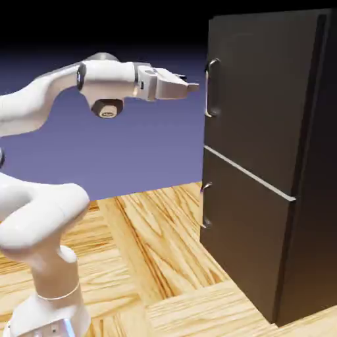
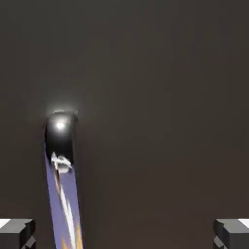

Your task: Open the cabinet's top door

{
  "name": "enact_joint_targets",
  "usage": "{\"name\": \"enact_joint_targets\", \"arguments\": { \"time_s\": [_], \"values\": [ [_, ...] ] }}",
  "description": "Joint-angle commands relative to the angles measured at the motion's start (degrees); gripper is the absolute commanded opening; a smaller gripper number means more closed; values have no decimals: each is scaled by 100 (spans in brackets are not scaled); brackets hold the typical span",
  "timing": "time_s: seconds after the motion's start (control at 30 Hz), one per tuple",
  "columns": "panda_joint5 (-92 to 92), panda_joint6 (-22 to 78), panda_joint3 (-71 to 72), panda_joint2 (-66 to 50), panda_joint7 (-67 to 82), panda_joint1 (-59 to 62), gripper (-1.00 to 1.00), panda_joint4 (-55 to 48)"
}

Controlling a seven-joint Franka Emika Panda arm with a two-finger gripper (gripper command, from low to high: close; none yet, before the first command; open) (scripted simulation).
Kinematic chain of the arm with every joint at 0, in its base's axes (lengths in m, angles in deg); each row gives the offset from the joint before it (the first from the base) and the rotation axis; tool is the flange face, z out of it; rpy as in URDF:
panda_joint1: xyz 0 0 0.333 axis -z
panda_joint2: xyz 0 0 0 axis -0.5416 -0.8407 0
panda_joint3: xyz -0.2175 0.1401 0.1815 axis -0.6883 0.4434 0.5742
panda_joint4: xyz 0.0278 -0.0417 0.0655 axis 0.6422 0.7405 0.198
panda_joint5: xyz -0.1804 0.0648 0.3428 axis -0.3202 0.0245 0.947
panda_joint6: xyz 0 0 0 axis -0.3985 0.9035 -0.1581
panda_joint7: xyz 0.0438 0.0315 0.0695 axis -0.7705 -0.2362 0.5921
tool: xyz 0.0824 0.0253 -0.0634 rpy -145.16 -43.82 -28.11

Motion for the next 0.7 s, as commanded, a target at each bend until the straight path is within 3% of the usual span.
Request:
{"name": "enact_joint_targets", "arguments": {
  "time_s": [0.0,0.17,0.37,0.4,0.67],
  "values": [
    [250,46,122,117,107,119,0,-34],
    [1356,248,663,638,582,646,0,-182],
    [1974,444,935,427,879,1570,0,-860],
    [1975,444,935,427,879,1570,-100,-860],
    [1989,1824,-207,668,1937,292,-100,592]
  ]
}}
